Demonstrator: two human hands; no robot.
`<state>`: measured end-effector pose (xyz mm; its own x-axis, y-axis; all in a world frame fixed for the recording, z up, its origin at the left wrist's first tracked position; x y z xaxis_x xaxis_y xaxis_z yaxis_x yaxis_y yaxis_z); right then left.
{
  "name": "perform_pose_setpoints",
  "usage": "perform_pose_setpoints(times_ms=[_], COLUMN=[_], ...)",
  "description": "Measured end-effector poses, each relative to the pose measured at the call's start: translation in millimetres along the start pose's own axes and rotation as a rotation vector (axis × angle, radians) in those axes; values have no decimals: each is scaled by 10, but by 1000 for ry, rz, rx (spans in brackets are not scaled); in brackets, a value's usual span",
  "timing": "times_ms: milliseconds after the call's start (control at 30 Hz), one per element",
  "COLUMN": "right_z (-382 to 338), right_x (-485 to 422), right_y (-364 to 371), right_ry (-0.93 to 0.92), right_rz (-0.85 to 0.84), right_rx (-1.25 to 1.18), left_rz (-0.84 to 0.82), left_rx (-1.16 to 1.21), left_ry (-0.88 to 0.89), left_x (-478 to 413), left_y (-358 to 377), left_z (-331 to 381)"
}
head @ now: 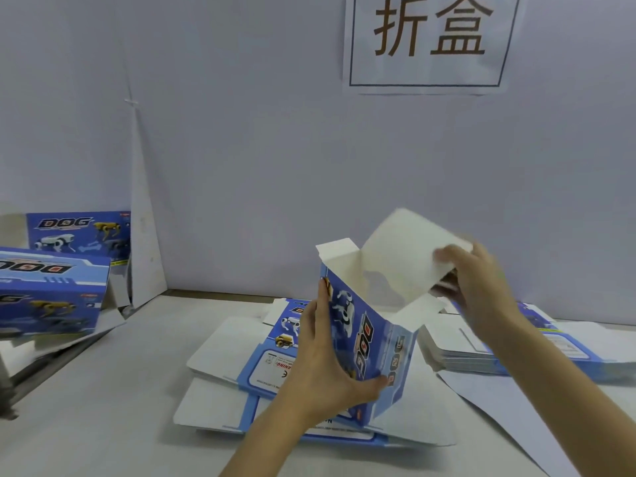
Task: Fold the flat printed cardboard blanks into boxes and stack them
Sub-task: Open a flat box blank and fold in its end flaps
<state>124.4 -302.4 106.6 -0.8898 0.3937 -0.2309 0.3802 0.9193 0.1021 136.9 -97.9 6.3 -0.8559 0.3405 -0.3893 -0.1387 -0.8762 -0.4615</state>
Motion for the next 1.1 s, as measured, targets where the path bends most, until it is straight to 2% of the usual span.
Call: perform_pose_setpoints(times_ms=[67, 100, 133, 300, 367, 533, 733, 800, 867, 1033, 1100], right_z=[504, 699, 833, 801, 593, -72, -464, -502, -482, -444, -382], right_x=[113, 230, 334, 383, 267, -39, 34, 65, -10, -135, -133], right_y=[20, 72, 104, 24, -24, -86, -12, 50, 43, 21, 157], right_ry=[445, 615, 703, 721, 626, 40, -497, -597, -513, 13, 212], right_rz=[-57, -112, -162, -212, -199, -53, 129, 150, 73, -25, -120], right_rx=[-215, -285, -319, -290, -219, 285, 706, 829, 736, 22, -133], left_rz=[6, 3, -6, -35, -23, -29, -19, -3, 31, 48, 61], left_rx=[9, -5, -34, -117, -92, -121, -137, -150, -154, -148, -145], left_ry=[3, 5, 9, 15, 18, 22, 21, 30, 53, 47, 47], left_x=[5, 13, 23, 42, 36, 14, 2, 23, 34, 51, 55], left_y=[14, 27, 47, 103, 74, 79, 100, 115, 114, 175, 205], left_z=[-27, -38, -37, 24, 26, -2, 0, 19, 24, 57, 71])
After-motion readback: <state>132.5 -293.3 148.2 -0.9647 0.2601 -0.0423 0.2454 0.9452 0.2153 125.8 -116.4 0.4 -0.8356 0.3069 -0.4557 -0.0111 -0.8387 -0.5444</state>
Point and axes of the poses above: each hand's wrist, its own x-axis away from the middle knuckle, its own y-axis out of the palm, z = x × y, the point moved 7 cm from there along -x, towards the middle knuckle, and after that the axes turned 2 degrees about -z, right-handed, at the moved point
